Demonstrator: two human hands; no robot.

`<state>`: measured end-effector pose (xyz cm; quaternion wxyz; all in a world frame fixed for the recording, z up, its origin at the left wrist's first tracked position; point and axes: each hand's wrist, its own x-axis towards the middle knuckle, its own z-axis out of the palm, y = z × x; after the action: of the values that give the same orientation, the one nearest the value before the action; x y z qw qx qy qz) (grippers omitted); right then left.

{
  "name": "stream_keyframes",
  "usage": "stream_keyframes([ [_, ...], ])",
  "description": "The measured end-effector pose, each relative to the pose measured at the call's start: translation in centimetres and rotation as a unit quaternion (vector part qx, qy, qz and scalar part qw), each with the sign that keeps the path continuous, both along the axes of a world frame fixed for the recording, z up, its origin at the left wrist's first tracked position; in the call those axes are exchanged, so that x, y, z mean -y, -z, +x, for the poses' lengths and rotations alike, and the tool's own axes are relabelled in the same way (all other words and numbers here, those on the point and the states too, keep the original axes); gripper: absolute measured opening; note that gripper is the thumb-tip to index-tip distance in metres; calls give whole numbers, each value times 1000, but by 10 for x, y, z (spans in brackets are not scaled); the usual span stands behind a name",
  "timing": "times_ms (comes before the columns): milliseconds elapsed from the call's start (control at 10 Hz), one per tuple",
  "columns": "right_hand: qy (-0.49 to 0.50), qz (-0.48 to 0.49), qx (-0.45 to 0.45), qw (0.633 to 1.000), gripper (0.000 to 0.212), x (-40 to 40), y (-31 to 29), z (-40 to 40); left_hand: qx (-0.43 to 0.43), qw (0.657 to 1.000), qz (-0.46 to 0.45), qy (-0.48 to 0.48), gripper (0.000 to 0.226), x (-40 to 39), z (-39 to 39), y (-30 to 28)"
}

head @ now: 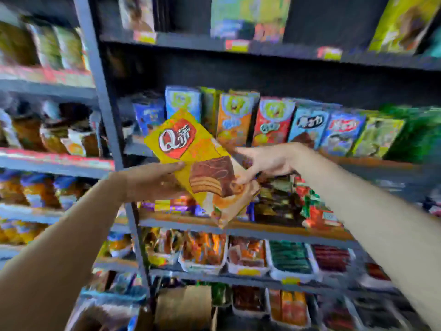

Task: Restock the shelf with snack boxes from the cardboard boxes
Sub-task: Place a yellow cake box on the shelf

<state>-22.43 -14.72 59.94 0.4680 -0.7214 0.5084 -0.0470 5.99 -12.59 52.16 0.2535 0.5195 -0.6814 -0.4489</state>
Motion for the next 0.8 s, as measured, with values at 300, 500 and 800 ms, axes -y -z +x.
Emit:
stream_keyframes([
  [300, 70, -590, -133, 793, 103, -70, -162, -107, -278, 956, -94, 15, 56, -5, -198, -204],
  [500, 218, -621, -220, 720, 118, -63, -194, -190, -242, 949, -202, 14, 57, 14, -318, -290],
  [800, 332, -514, -126, 781, 116, -25, -237, -277, -132, 984, -119, 16, 52, 50, -422, -348],
])
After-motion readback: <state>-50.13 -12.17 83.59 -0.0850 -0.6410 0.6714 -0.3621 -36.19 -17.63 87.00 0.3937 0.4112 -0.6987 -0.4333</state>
